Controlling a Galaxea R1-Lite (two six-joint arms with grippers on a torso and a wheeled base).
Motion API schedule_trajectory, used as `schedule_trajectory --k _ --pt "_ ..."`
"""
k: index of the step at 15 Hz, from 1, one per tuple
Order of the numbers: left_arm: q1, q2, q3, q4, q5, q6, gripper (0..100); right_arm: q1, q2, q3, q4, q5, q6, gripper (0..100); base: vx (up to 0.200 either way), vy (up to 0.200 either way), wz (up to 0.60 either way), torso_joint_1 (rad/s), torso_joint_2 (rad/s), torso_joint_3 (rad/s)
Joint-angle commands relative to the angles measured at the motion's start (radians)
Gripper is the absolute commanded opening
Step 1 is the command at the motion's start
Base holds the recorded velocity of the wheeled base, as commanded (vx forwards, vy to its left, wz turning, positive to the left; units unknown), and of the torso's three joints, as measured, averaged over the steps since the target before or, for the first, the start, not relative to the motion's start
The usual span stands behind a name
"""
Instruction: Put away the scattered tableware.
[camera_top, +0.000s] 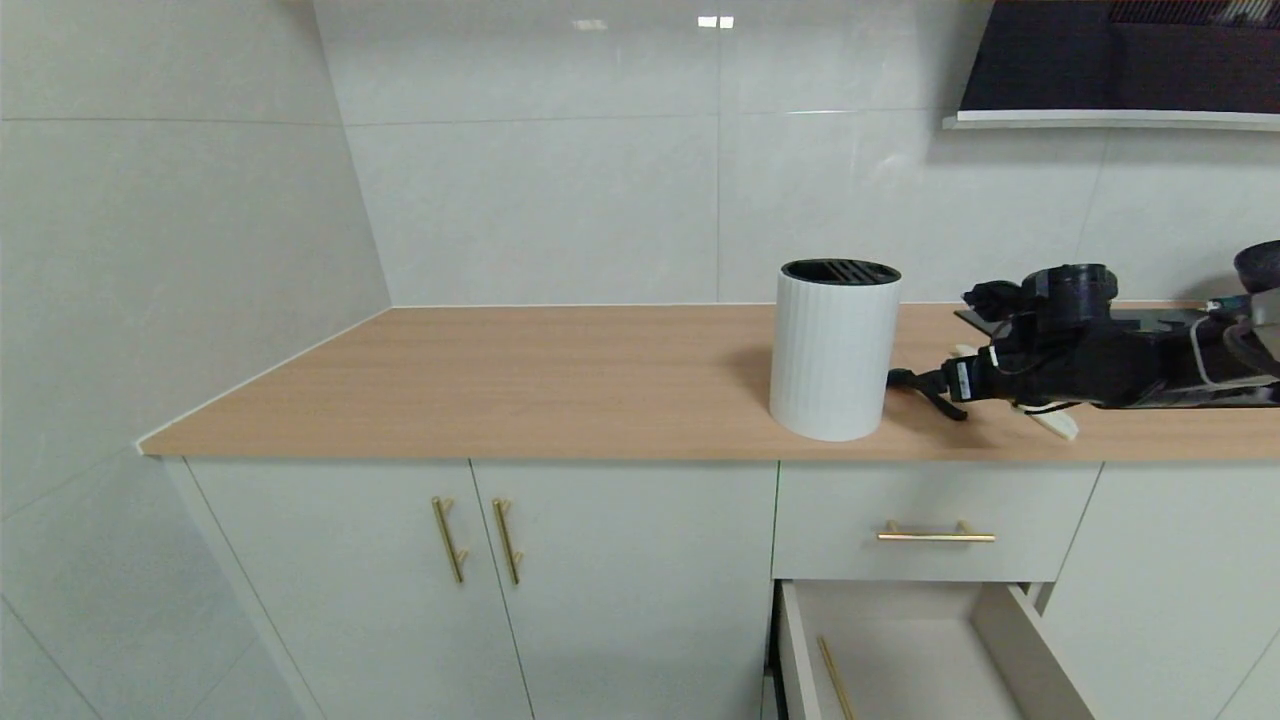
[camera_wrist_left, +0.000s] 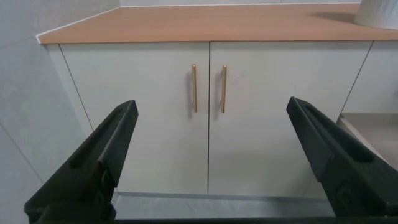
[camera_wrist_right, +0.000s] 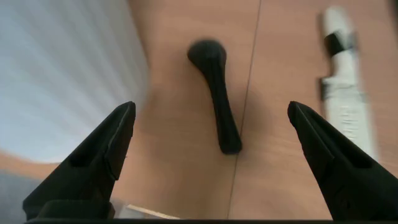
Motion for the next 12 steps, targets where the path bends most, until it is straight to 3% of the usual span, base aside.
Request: schedule_trajectory --k 1,12 --pt "0.0 0.0 0.0 0.0 0.0 0.0 100 -0.001 0.081 -0.026 0.0 0.028 -0.001 100 0.0 0.0 0.0 0.0 0.0 0.0" --pt "0.0 0.0 0.0 0.0 0.0 0.001 100 -0.037 0.17 -0.118 -0.002 0.046 0.008 100 0.0 0.0 0.0 0.0 0.0 0.0"
